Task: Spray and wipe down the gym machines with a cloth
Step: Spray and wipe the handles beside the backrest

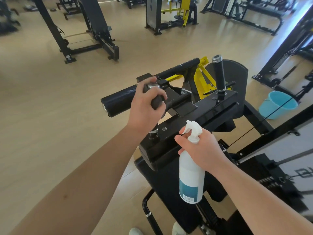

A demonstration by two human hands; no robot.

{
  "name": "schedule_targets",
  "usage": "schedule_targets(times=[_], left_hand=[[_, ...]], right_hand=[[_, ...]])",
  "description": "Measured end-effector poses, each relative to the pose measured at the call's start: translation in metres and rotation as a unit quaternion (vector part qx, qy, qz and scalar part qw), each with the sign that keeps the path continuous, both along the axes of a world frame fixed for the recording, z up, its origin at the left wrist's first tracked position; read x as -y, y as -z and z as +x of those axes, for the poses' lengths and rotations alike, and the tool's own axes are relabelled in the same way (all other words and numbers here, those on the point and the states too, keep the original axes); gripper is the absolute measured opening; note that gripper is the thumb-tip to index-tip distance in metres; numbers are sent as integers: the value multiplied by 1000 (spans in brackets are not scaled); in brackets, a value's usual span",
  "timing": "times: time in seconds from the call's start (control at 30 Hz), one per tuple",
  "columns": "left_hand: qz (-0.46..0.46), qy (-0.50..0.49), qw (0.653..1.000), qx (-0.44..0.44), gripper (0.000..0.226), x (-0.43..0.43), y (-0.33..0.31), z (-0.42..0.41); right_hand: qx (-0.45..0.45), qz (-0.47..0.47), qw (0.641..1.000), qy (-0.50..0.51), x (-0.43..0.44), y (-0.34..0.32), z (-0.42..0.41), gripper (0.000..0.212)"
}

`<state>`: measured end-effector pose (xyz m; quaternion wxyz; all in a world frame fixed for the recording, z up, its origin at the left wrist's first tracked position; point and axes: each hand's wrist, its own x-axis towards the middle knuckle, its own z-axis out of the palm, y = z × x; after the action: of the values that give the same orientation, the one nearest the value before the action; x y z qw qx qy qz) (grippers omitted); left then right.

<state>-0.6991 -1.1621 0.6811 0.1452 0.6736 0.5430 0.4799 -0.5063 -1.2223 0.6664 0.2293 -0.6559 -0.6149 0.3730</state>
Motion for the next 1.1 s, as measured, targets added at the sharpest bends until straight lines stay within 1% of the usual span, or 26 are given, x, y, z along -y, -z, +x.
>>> schedule_targets(times=[0.17,0.3,0.33,0.47,0.6,0.7,0.8,0.9,1.0,1.1], left_hand=[[-103,44,993,-22,41,31,36,-8],[-96,75,993,-7,46,24,33,-14],[-95,82,992,1,52,22,29,-15],[-100,105,989,12,86,13,20,-17],[-103,98,990,1,105,14,19,-17],[-125,69,988,64,122,18,22,-12],[-160,60,974,148,126,20,24,-10],[-219,90,947,219,121,23,20,-12],[-252,110,926,259,115,28,10,-16],[-267,108,917,276,113,32,5,-17]], right_hand=[[-6,-8,1000,-17,5,8,-5,18],[-12,-11,999,-34,5,3,-11,16],[-16,-9,999,-36,3,0,-11,15],[-19,9,999,-37,-4,-9,-10,16],[-11,23,999,-36,-5,-8,-8,13],[-1,22,999,-36,0,-3,-8,15],[-2,0,999,-32,5,-1,-10,15],[2,-14,999,-30,9,0,-13,19],[13,-7,999,-33,9,1,-15,19],[6,-5,999,-36,9,-2,-17,17]])
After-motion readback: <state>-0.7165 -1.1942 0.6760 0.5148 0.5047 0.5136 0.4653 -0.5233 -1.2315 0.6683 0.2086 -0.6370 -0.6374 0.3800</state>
